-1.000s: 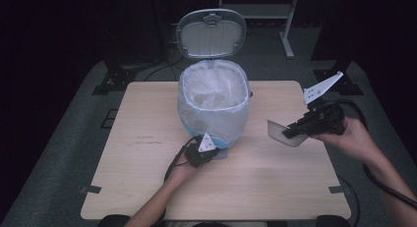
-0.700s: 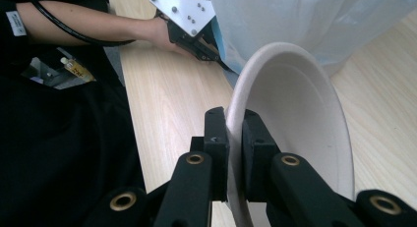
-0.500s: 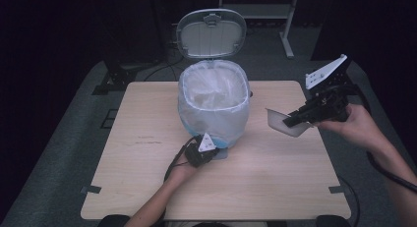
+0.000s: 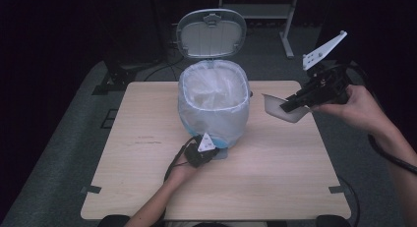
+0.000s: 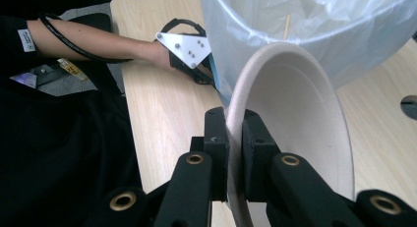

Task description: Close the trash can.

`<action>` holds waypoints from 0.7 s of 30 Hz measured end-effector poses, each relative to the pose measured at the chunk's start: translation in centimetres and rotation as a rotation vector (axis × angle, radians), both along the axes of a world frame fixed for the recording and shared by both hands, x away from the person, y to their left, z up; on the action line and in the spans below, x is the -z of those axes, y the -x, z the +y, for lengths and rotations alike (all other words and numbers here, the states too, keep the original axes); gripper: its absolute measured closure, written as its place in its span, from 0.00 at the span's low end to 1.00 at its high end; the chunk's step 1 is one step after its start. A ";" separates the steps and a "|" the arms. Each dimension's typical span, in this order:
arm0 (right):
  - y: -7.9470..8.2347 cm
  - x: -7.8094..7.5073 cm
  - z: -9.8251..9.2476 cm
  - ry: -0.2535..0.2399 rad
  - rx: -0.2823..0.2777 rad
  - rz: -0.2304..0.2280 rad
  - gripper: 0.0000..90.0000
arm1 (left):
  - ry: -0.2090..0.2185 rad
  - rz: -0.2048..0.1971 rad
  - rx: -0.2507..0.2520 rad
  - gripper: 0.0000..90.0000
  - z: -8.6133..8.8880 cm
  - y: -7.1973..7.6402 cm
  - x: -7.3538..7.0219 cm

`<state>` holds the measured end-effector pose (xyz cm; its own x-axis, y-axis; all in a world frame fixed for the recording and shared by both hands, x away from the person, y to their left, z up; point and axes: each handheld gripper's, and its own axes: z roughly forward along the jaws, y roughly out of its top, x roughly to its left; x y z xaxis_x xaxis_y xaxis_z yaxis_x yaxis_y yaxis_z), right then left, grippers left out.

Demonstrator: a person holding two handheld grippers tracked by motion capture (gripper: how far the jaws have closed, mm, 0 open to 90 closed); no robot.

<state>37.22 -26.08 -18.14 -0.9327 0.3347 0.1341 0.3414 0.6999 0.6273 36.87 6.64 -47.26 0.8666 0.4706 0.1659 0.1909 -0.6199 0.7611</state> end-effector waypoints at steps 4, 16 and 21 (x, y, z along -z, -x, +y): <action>-0.2 -0.9 0.4 0.003 -0.006 -0.012 0.92 | 0.000 -0.002 0.000 1.00 0.0 0.0 0.0; -0.8 -3.2 1.3 0.017 -0.002 -0.033 0.92 | 0.001 -0.006 0.001 1.00 0.0 0.0 0.0; -1.1 -4.1 1.8 0.018 -0.004 -0.042 0.92 | 0.000 -0.009 0.002 1.00 0.0 0.0 0.0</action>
<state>38.33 -24.31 -14.05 -0.9389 0.3325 0.0889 0.3118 0.7125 0.6286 36.90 6.67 -47.28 0.8659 0.4690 0.1740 0.1827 -0.6203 0.7628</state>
